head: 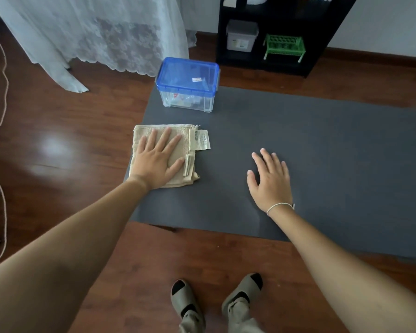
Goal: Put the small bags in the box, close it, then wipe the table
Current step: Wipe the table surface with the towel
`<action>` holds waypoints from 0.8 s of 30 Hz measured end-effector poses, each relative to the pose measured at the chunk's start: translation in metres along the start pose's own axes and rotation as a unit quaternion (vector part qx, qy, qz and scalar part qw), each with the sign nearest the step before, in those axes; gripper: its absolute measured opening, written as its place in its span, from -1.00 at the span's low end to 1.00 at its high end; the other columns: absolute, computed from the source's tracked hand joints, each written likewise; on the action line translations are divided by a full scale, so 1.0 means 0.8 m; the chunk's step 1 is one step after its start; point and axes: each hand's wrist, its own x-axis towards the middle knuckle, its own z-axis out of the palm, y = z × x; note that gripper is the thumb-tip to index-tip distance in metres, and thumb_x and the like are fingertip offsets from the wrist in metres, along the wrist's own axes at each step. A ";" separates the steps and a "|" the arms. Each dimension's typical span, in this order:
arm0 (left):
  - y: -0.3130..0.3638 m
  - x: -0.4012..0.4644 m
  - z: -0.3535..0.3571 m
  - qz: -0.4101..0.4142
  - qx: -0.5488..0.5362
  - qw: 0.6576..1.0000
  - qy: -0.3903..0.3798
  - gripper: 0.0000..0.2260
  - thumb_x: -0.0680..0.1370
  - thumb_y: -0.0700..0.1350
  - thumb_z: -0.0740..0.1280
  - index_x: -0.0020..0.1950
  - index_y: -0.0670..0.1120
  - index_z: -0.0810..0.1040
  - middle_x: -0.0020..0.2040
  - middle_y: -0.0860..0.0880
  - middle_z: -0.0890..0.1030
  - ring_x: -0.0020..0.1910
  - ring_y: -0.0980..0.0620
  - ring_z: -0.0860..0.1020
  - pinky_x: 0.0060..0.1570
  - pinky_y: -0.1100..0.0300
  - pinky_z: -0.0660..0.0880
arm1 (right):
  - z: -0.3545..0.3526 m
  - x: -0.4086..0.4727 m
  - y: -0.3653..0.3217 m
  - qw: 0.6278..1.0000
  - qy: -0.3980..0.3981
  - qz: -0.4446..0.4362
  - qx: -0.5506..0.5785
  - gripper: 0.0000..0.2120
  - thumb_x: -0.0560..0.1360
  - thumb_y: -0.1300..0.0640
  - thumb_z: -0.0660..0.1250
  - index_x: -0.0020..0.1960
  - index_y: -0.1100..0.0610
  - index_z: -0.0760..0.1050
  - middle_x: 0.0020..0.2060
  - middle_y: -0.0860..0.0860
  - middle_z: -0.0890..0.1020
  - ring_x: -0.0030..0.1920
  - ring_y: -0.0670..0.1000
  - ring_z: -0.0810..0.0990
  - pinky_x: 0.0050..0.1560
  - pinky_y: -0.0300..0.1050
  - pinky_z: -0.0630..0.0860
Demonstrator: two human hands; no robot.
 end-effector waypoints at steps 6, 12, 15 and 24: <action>-0.001 -0.056 0.002 0.001 0.020 1.000 -0.009 -0.35 0.45 0.32 -0.15 0.51 0.12 -0.02 0.56 -0.03 0.07 0.53 -0.19 0.00 0.47 -0.12 -0.04 | 0.002 0.001 0.000 1.000 0.000 0.000 0.000 -0.56 0.54 0.01 0.15 0.40 0.07 0.30 0.45 0.06 0.31 0.46 0.17 0.22 0.45 0.16 0.11; 0.025 -0.112 0.011 0.028 0.009 1.000 -0.010 -0.39 0.49 0.31 -0.10 0.51 0.13 -0.01 0.56 -0.03 0.08 0.53 -0.20 0.00 0.47 -0.12 -0.08 | 0.001 -0.001 -0.002 1.000 -0.016 0.004 -0.009 -0.55 0.56 0.02 0.11 0.43 0.07 0.26 0.48 0.07 0.26 0.47 0.18 0.18 0.46 0.14 0.07; 0.039 -0.127 0.014 0.032 0.001 0.999 -0.008 -0.40 0.50 0.30 -0.08 0.51 0.14 0.00 0.56 -0.02 0.09 0.53 -0.20 0.00 0.47 -0.12 -0.09 | -0.001 -0.003 -0.003 1.000 -0.023 0.005 -0.017 -0.55 0.57 0.02 0.10 0.44 0.07 0.24 0.48 0.06 0.25 0.48 0.17 0.17 0.46 0.14 0.07; 0.027 -0.109 0.009 0.040 -0.017 0.999 -0.018 -0.40 0.47 0.34 -0.12 0.50 0.21 -0.05 0.57 0.06 -0.01 0.54 -0.12 -0.10 0.47 -0.05 -0.19 | 0.000 -0.010 -0.001 0.999 -0.041 0.001 -0.008 -0.55 0.58 0.02 0.07 0.46 0.04 0.20 0.50 0.03 0.20 0.50 0.15 0.12 0.48 0.11 0.01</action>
